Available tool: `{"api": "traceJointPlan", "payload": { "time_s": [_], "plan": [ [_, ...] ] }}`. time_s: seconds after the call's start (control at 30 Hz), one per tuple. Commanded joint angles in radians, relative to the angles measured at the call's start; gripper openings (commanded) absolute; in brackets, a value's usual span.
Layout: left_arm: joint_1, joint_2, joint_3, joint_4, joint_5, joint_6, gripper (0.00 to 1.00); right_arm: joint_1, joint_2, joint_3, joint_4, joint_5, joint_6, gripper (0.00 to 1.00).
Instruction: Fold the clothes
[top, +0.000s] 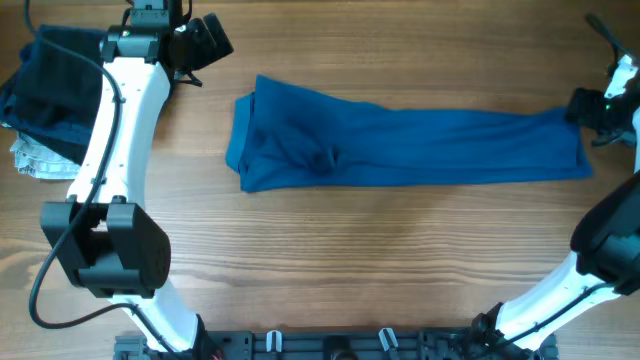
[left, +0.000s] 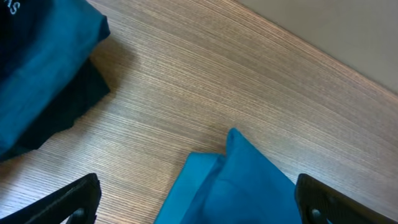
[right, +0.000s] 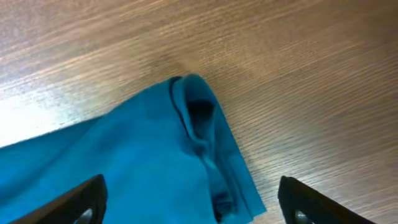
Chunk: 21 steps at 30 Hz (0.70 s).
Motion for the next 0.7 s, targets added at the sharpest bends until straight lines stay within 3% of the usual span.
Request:
{"api": "traceJointPlan", "payload": {
  "time_s": [0.0, 0.37, 0.6, 0.67],
  "plan": [
    [0.001, -0.002, 0.005, 0.002, -0.006, -0.006, 1.00, -0.006, -0.002, -0.095, 0.049, -0.021, -0.061, 0.87],
    [0.001, -0.002, 0.005, 0.003, -0.006, -0.006, 1.00, -0.025, 0.018, -0.368, 0.456, -0.015, -0.089, 0.86],
    [0.001, -0.002, 0.005, 0.002, -0.006, -0.006, 1.00, -0.030, 0.053, -0.370, 0.483, -0.063, -0.110, 0.85],
    [0.001, -0.002, 0.005, 0.002, -0.006, -0.006, 1.00, -0.030, 0.090, -0.370, 0.483, -0.077, -0.106, 0.69]
  ]
}}
